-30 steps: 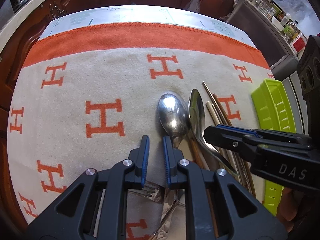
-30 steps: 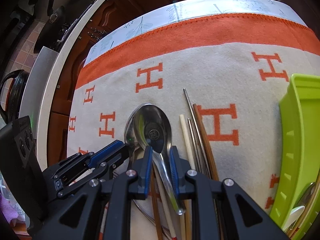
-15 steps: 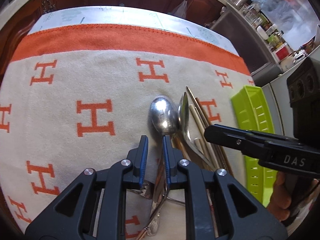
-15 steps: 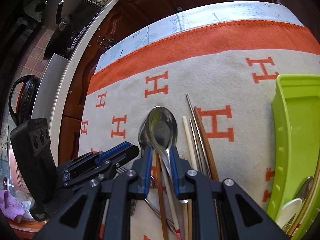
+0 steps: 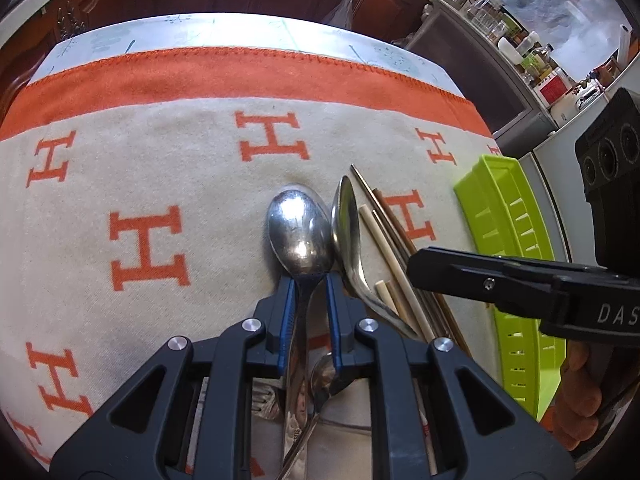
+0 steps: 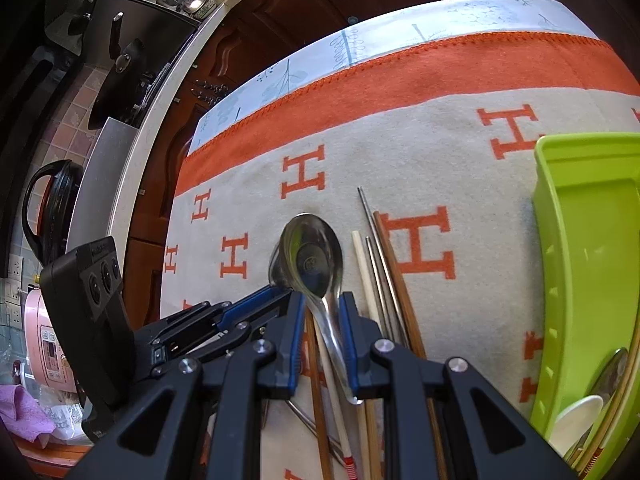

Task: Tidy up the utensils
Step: 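Grasp a metal spoon with the right tool while the left tool grasps another metal spoon, then carry both held spoons over the green tray and open both tools to drop them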

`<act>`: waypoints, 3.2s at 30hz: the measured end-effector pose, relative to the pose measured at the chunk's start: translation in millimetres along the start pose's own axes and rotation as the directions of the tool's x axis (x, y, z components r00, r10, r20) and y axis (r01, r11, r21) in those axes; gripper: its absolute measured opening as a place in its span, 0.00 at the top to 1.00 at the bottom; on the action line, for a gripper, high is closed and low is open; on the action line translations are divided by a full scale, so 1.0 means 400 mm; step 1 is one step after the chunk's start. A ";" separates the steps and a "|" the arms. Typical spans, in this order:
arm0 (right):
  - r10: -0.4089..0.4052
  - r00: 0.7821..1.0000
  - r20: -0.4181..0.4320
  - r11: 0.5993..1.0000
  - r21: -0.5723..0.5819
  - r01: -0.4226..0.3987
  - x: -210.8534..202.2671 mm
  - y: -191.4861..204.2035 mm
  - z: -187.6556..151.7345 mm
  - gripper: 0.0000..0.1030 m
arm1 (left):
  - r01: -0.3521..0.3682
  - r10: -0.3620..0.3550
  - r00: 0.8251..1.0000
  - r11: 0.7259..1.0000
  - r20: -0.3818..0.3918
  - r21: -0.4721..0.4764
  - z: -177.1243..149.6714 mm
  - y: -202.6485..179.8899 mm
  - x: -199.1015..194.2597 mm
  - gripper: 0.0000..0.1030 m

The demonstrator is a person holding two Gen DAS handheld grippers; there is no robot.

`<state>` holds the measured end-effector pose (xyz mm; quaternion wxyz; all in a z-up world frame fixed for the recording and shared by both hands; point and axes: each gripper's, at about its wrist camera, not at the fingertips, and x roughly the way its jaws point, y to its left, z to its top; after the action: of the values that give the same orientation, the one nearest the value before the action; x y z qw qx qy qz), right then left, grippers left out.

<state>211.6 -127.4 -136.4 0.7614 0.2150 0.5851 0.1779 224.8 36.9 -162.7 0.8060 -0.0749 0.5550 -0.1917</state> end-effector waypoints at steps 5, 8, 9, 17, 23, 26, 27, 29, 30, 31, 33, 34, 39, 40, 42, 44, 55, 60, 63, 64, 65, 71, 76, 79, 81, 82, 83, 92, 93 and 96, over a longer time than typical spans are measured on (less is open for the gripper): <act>-0.003 1.000 0.004 1.000 -0.009 0.003 -0.002 -0.002 -0.003 0.83 | 0.021 -0.019 0.999 0.999 0.050 -0.034 -0.007 0.007 0.003 0.90; -0.017 1.000 0.004 1.000 -0.025 0.017 0.003 0.006 -0.006 0.83 | -0.020 0.025 0.995 0.998 0.100 -0.055 -0.016 0.009 -0.015 0.94; -0.022 1.000 0.004 0.999 -0.035 0.023 0.005 0.011 -0.007 0.83 | -0.032 0.038 0.993 0.998 0.110 -0.060 -0.019 0.009 -0.021 0.94; -0.097 0.995 0.019 0.983 -0.155 0.099 0.034 0.073 -0.013 0.76 | -0.102 0.121 0.979 0.987 0.161 -0.121 -0.047 0.047 -0.093 0.99; -0.192 0.978 0.079 0.940 -0.272 0.206 0.066 0.125 -0.022 0.65 | -0.078 0.109 0.973 0.984 0.202 -0.159 -0.078 0.079 -0.144 0.99; -0.244 0.963 0.115 0.909 -0.319 0.268 0.084 0.147 -0.027 0.63 | -0.066 0.100 0.973 0.984 0.210 -0.164 -0.094 0.087 -0.167 0.99; -0.261 0.957 0.125 0.899 -0.330 0.288 0.091 0.153 -0.028 0.63 | -0.065 0.100 0.972 0.984 0.212 -0.163 -0.098 0.088 -0.177 0.99; -0.300 0.942 0.148 0.876 -0.349 0.334 0.107 0.166 -0.030 0.63 | -0.064 0.099 0.972 0.985 0.214 -0.163 -0.106 0.091 -0.188 0.99; -0.320 0.934 0.160 0.865 -0.354 0.357 0.115 0.169 -0.030 0.63 | -0.064 0.099 0.972 0.984 0.214 -0.164 -0.111 0.093 -0.194 0.99; -0.342 0.924 0.170 0.853 -0.356 0.381 0.123 0.172 -0.030 0.63 | -0.063 0.098 0.972 0.984 0.215 -0.166 -0.115 0.096 -0.199 0.99; -0.377 0.908 0.182 0.833 -0.362 0.419 0.143 0.176 -0.029 0.63 | -0.055 0.092 0.972 0.984 0.218 -0.171 -0.122 0.103 -0.209 0.99; -0.398 0.897 0.191 0.820 -0.365 0.442 0.153 0.178 -0.029 0.63 | -0.053 0.091 0.971 0.984 0.220 -0.172 -0.126 0.105 -0.215 0.99; -0.440 0.866 0.235 0.776 -0.386 0.499 0.170 0.200 -0.035 0.66 | -0.046 0.085 0.971 0.984 0.225 -0.174 -0.145 0.111 -0.235 0.99; -0.430 0.875 0.222 0.789 -0.379 0.484 0.168 0.198 -0.030 0.73 | -0.044 0.083 0.971 0.983 0.225 -0.176 -0.148 0.111 -0.237 0.99; -0.416 0.884 0.214 0.806 -0.363 0.468 0.163 0.197 -0.020 0.81 | -0.036 0.076 0.972 0.983 0.224 -0.179 -0.150 0.113 -0.239 0.99; -0.388 0.896 0.217 0.825 -0.351 0.442 0.150 0.194 -0.018 0.89 | -0.032 0.073 0.972 0.983 0.225 -0.180 -0.156 0.111 -0.243 0.99; -0.137 0.968 0.209 0.948 -0.256 0.189 0.018 0.148 -0.033 0.98 | -0.006 0.047 0.969 0.986 0.241 -0.169 -0.167 0.085 -0.277 1.00; -0.037 0.976 0.213 0.971 -0.224 0.086 -0.040 0.135 -0.043 0.98 | 0.009 0.029 0.968 0.989 0.250 -0.148 -0.168 0.052 -0.300 1.00; 0.023 0.974 0.224 0.976 -0.218 0.027 -0.082 0.131 -0.057 0.98 | 0.018 0.015 0.967 0.992 0.256 -0.128 -0.166 0.023 -0.316 1.00; 0.039 0.973 0.228 0.976 -0.219 0.012 -0.095 0.132 -0.063 0.98 | 0.021 0.011 0.966 0.992 0.258 -0.121 -0.166 0.011 -0.321 1.00; 0.059 0.971 0.230 0.976 -0.218 -0.007 -0.110 0.130 -0.070 0.98 | 0.022 0.008 0.965 0.993 0.261 -0.112 -0.166 -0.001 -0.327 1.00; 0.133 0.959 0.251 0.972 -0.222 -0.077 -0.186 0.117 -0.109 0.98 | 0.041 -0.022 0.961 0.997 0.275 -0.065 -0.162 -0.073 -0.357 1.00; 0.169 0.946 0.276 0.970 -0.219 -0.109 -0.248 0.090 -0.142 0.98 | 0.065 -0.057 0.957 0.998 0.284 -0.018 -0.160 -0.139 -0.380 1.00; 0.181 0.935 0.304 0.971 -0.205 -0.122 -0.291 0.060 -0.160 0.98 | 0.084 -0.085 0.954 0.996 0.286 0.017 -0.161 -0.187 -0.390 1.00; 0.186 0.929 0.321 0.973 -0.194 -0.128 -0.316 0.040 -0.166 0.98 | 0.098 -0.105 0.954 0.994 0.282 0.039 -0.159 -0.219 -0.394 1.00; 0.184 0.925 0.332 0.974 -0.187 -0.127 -0.329 0.026 -0.171 0.98 | 0.106 -0.116 0.953 0.993 0.280 0.052 -0.159 -0.238 -0.396 1.00; 0.180 0.922 0.342 0.976 -0.179 -0.124 -0.341 0.012 -0.176 0.98 | 0.114 -0.127 0.953 0.992 0.276 0.063 -0.160 -0.254 -0.398 1.00; 0.108 0.901 0.420 0.994 -0.059 -0.092 -0.405 -0.146 -0.201 0.98 | 0.194 -0.229 0.952 0.965 0.205 0.176 -0.135 -0.439 -0.372 1.00; 0.096 0.901 0.424 0.995 -0.050 -0.083 -0.408 -0.157 -0.202 0.98 | 0.202 -0.237 0.952 0.962 0.194 0.185 -0.132 -0.453 -0.363 1.00; 0.064 0.899 0.432 0.998 -0.019 -0.061 -0.412 -0.199 -0.211 0.98 | 0.220 -0.256 0.956 0.948 0.140 0.228 -0.116 -0.514 -0.311 1.00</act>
<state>90.1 -270.6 -63.5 0.8667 0.2658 0.3939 0.1516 96.8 -98.1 -3.9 0.8242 -0.0719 0.4484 -0.3384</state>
